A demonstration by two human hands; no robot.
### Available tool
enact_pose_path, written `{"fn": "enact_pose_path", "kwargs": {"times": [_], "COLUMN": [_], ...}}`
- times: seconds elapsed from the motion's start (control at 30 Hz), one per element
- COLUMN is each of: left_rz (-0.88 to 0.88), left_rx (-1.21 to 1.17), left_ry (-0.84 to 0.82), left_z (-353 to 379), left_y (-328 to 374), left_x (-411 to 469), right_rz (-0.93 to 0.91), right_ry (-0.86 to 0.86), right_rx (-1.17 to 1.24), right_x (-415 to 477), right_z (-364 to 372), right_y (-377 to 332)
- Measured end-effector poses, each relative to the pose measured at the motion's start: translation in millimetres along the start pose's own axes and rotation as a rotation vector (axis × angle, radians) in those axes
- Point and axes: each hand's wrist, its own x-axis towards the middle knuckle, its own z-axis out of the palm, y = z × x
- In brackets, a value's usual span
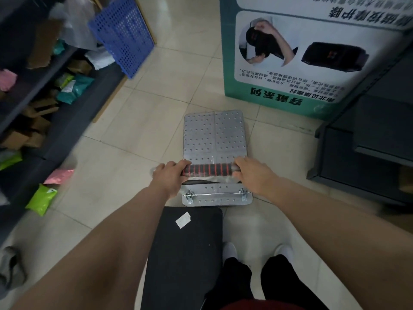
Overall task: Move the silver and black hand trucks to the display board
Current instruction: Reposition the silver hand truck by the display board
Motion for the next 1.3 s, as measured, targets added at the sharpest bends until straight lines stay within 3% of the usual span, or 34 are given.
{"fn": "enact_pose_path", "kwargs": {"times": [0.4,0.87,1.3], "left_rz": [-0.015,0.069,0.201], "left_rx": [0.009,0.108,0.152], "left_ry": [0.013,-0.082,-0.140], "left_z": [32.7,35.8,43.7], "left_y": [100.5,205.9,282.5], "left_x": [6.0,23.4,47.6], "right_rz": [-0.009,0.123,0.283], "right_ry": [-0.008,0.017,0.153], "right_rx": [-0.156,-0.063,0.035], "right_x": [-24.2,-83.9,-127.1], "right_z": [-41.3,-68.3,-74.3], "right_y": [90.1,168.3,228.7]}}
